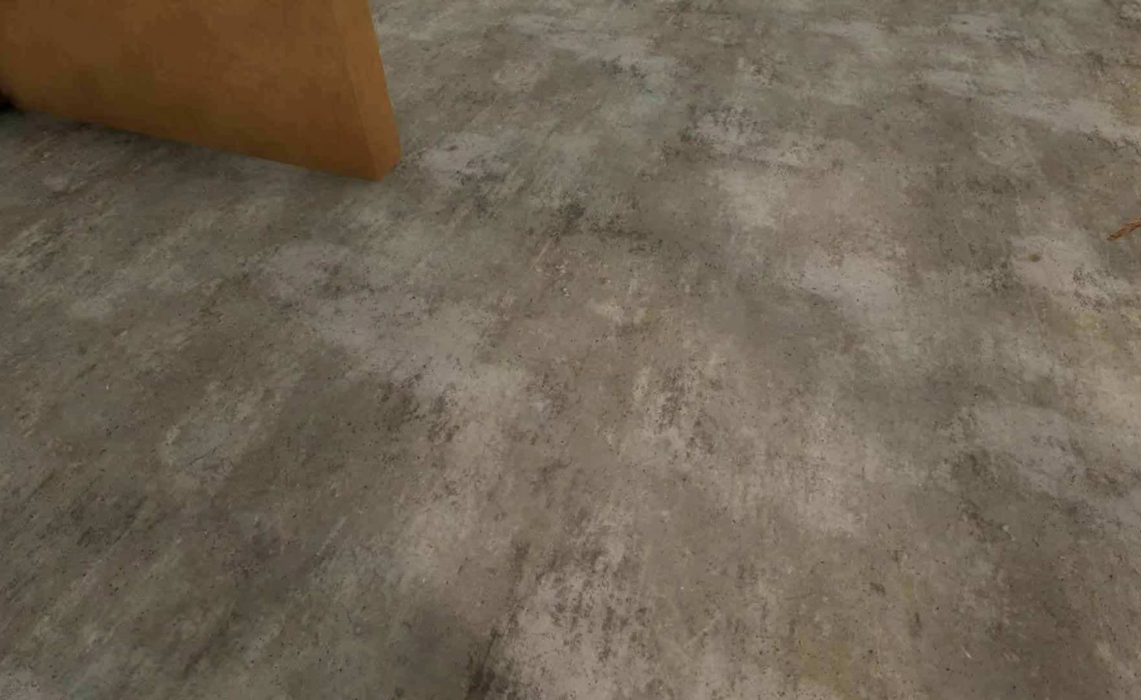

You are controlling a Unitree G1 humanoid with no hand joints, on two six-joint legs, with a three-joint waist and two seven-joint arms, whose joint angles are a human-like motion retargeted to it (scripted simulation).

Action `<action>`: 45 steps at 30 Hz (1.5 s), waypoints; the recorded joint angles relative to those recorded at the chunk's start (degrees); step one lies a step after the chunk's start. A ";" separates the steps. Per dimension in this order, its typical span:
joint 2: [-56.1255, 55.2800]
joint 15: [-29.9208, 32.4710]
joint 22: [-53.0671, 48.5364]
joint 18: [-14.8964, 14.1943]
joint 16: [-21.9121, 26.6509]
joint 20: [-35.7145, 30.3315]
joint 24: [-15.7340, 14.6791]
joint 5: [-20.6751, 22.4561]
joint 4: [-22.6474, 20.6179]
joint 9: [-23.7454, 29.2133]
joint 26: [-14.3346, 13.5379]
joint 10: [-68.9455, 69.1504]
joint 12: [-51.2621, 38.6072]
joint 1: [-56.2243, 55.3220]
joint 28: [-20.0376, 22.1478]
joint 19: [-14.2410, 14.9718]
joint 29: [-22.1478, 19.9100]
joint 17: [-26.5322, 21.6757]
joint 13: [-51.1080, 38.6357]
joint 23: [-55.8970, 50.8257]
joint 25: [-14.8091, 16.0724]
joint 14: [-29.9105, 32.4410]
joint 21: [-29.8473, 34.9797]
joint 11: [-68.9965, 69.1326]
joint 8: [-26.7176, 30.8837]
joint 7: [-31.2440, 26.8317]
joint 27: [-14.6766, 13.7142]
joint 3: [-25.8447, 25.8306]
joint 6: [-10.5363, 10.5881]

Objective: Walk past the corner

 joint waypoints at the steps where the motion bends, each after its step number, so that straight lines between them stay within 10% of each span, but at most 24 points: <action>1: -0.78 1.92 0.31 0.00 0.04 0.77 0.00 0.10 -0.23 -0.06 0.00 -0.07 0.01 0.05 0.00 0.00 0.00 0.11 -0.26 0.18 0.00 -0.34 0.24 0.58 0.00 0.00 0.00 -0.10 -0.33; 2: -1.06 2.66 0.42 0.00 0.22 0.59 0.00 0.15 -0.13 -0.08 0.00 -1.66 0.21 -0.41 0.00 0.00 0.00 0.09 -0.17 -0.18 0.00 1.97 0.39 1.09 0.00 0.00 0.00 -0.40 -0.55; 4: -1.12 3.27 0.59 0.00 0.53 0.36 0.00 0.44 -1.13 -0.17 0.00 14.60 0.93 -1.08 0.00 0.00 0.00 -0.22 0.25 -1.37 0.00 -13.00 1.10 2.01 0.00 0.00 0.00 1.14 -1.03; 9: 5.36 -2.21 -2.34 0.00 0.23 3.85 0.00 2.03 0.92 4.85 0.00 43.21 2.76 -18.46 0.00 0.00 0.00 -2.32 -0.62 -8.90 0.00 -15.66 -1.38 2.92 0.00 0.00 0.00 6.47 0.64; 17: 21.22 -18.52 3.60 0.00 0.93 1.31 0.00 -1.91 3.38 6.14 0.00 24.75 5.84 -37.23 0.00 0.00 0.00 -2.35 -7.40 -11.69 0.00 -4.89 -0.77 -2.41 0.00 0.00 0.00 15.30 -1.35; 20: 25.36 -13.63 5.71 0.00 1.06 1.47 0.00 -4.31 3.54 5.28 0.00 30.87 6.50 -39.60 0.00 0.00 0.00 -1.60 -6.95 -9.00 0.00 -6.74 -0.38 -1.12 0.00 0.00 0.00 18.33 -2.14; 22: 23.52 0.65 7.54 0.00 1.16 0.29 0.00 -6.42 1.58 4.81 0.00 37.52 5.92 -38.72 0.00 0.00 0.00 -0.88 -4.92 -4.48 0.00 -9.25 2.47 7.38 0.00 0.00 0.00 18.84 -4.09; 24: 14.61 17.80 7.45 0.00 0.52 0.42 0.00 -6.62 -0.59 4.67 0.00 38.67 4.97 -33.17 0.00 0.00 0.00 -0.56 -2.93 0.50 0.00 -13.66 3.71 27.60 0.00 0.00 0.00 15.87 -2.75; 27: -3.77 16.30 1.71 0.00 0.43 0.56 0.00 -5.98 -2.81 6.21 0.00 33.81 3.37 -19.79 0.00 0.00 0.00 -0.84 1.19 0.59 0.00 -17.75 1.83 52.32 0.00 0.00 0.00 7.97 -0.92; 31: -20.65 25.35 -6.93 0.00 1.62 3.03 0.00 -4.47 -2.05 7.16 0.00 18.90 1.21 1.10 0.00 0.00 0.00 -2.00 4.15 0.74 0.00 -17.78 2.72 21.33 0.00 0.00 0.00 -3.60 2.15; 35: -27.40 0.77 -11.25 0.00 3.30 4.34 0.00 -7.41 -0.97 5.76 0.00 16.14 -3.10 12.58 0.00 0.00 0.00 -2.25 5.16 -0.07 0.00 -21.86 1.61 4.39 0.00 0.00 0.00 -9.70 2.96; 37: -31.74 22.10 -9.41 0.00 2.67 6.37 0.00 -6.02 1.29 5.51 0.00 21.35 -2.08 14.92 0.00 0.00 0.00 -1.93 5.57 0.86 0.00 -15.90 2.11 9.13 0.00 0.00 0.00 -12.77 3.71; 40: -26.92 25.37 -3.83 0.00 1.49 4.21 0.00 1.02 4.95 3.78 0.00 49.14 0.62 4.05 0.00 0.00 0.00 -1.27 4.43 3.84 0.00 6.41 3.84 17.18 0.00 0.00 0.00 -7.11 5.79; 45: 3.12 4.16 -1.75 0.00 1.75 3.61 0.00 0.70 3.09 5.45 0.00 54.08 5.03 -20.01 0.00 0.00 0.00 -2.86 0.28 -2.83 0.00 -13.06 -0.44 4.22 0.00 0.00 0.00 8.18 1.04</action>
